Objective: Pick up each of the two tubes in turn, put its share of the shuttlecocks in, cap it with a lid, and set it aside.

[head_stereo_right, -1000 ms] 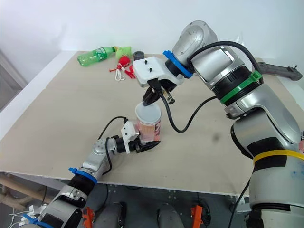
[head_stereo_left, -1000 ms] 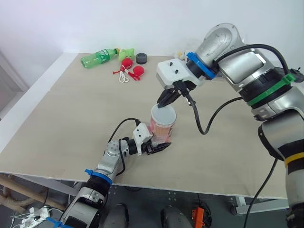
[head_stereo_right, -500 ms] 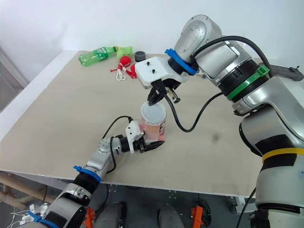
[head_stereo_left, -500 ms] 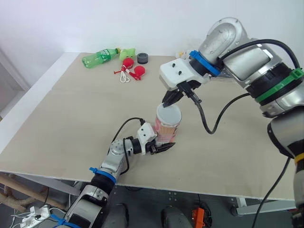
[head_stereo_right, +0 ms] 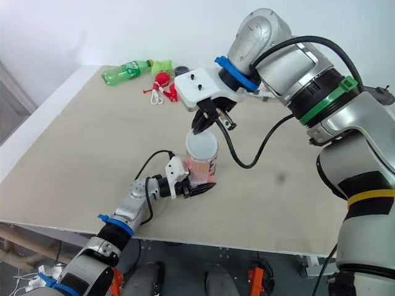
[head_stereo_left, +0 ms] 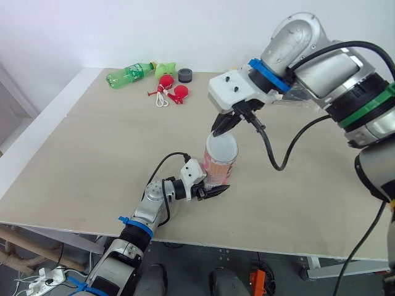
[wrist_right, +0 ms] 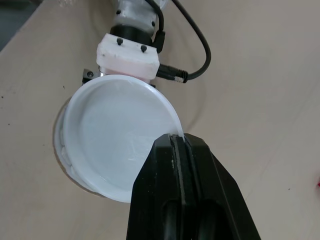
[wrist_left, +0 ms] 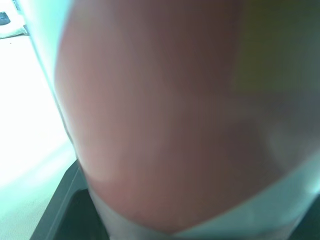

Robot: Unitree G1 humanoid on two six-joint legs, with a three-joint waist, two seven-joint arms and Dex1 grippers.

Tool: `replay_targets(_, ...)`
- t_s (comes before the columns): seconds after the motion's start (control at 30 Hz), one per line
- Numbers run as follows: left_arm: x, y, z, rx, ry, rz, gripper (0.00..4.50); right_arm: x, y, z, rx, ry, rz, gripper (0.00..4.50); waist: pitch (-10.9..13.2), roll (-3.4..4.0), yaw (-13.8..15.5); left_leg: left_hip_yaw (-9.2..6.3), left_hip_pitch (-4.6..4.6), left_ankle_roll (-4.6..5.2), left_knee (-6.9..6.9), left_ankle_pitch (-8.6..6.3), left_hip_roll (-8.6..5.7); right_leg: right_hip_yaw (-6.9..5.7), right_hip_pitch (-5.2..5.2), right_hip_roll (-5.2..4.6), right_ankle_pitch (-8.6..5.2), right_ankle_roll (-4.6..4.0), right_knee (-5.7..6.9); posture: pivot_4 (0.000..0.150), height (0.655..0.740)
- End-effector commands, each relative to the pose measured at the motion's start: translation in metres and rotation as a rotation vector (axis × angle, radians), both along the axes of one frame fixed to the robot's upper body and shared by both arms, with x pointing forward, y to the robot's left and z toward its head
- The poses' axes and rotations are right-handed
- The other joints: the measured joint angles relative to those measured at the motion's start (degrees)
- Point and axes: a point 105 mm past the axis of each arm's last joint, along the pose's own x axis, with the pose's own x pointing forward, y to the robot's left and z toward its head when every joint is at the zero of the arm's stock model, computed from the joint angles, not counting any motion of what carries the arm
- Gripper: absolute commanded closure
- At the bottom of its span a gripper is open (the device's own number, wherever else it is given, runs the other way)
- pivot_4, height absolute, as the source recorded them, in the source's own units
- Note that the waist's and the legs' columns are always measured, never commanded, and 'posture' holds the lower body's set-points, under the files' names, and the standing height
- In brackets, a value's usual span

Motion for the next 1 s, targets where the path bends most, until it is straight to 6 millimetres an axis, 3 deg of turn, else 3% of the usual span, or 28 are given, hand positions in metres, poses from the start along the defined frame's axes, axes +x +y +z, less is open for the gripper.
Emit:
replay_targets(0.03,-0.006,0.0,-0.026,0.055,0.082,-0.003,1.63,-0.014,0.004,0.02,0.014,-0.014,0.051,4.46,0.0,0.0,0.0,0.0,0.0,0.0,0.0,0.0,0.0,0.0,0.0,0.0,0.0,0.0,0.0,0.15,0.74)
replay_targets(0.23,-0.007,0.001,-0.026,0.058,0.083,-0.007,1.63,-0.018,0.004,0.026,0.035,-0.006,0.055,4.46,0.0,0.0,0.0,-0.01,0.0,0.0,0.0,0.0,0.0,-0.01,0.0,0.0,-0.01,0.0,0.0,0.15,0.74)
replay_targets(1.0,-0.009,0.0,-0.026,0.054,0.083,-0.008,1.63,0.0,-0.014,-0.009,-0.071,0.002,0.012,4.46,0.0,0.0,0.0,-0.16,-0.06,-0.02,-0.01,-0.01,-0.01,-0.13,0.01,-0.01,-0.04,-0.1,0.0,0.15,0.74)
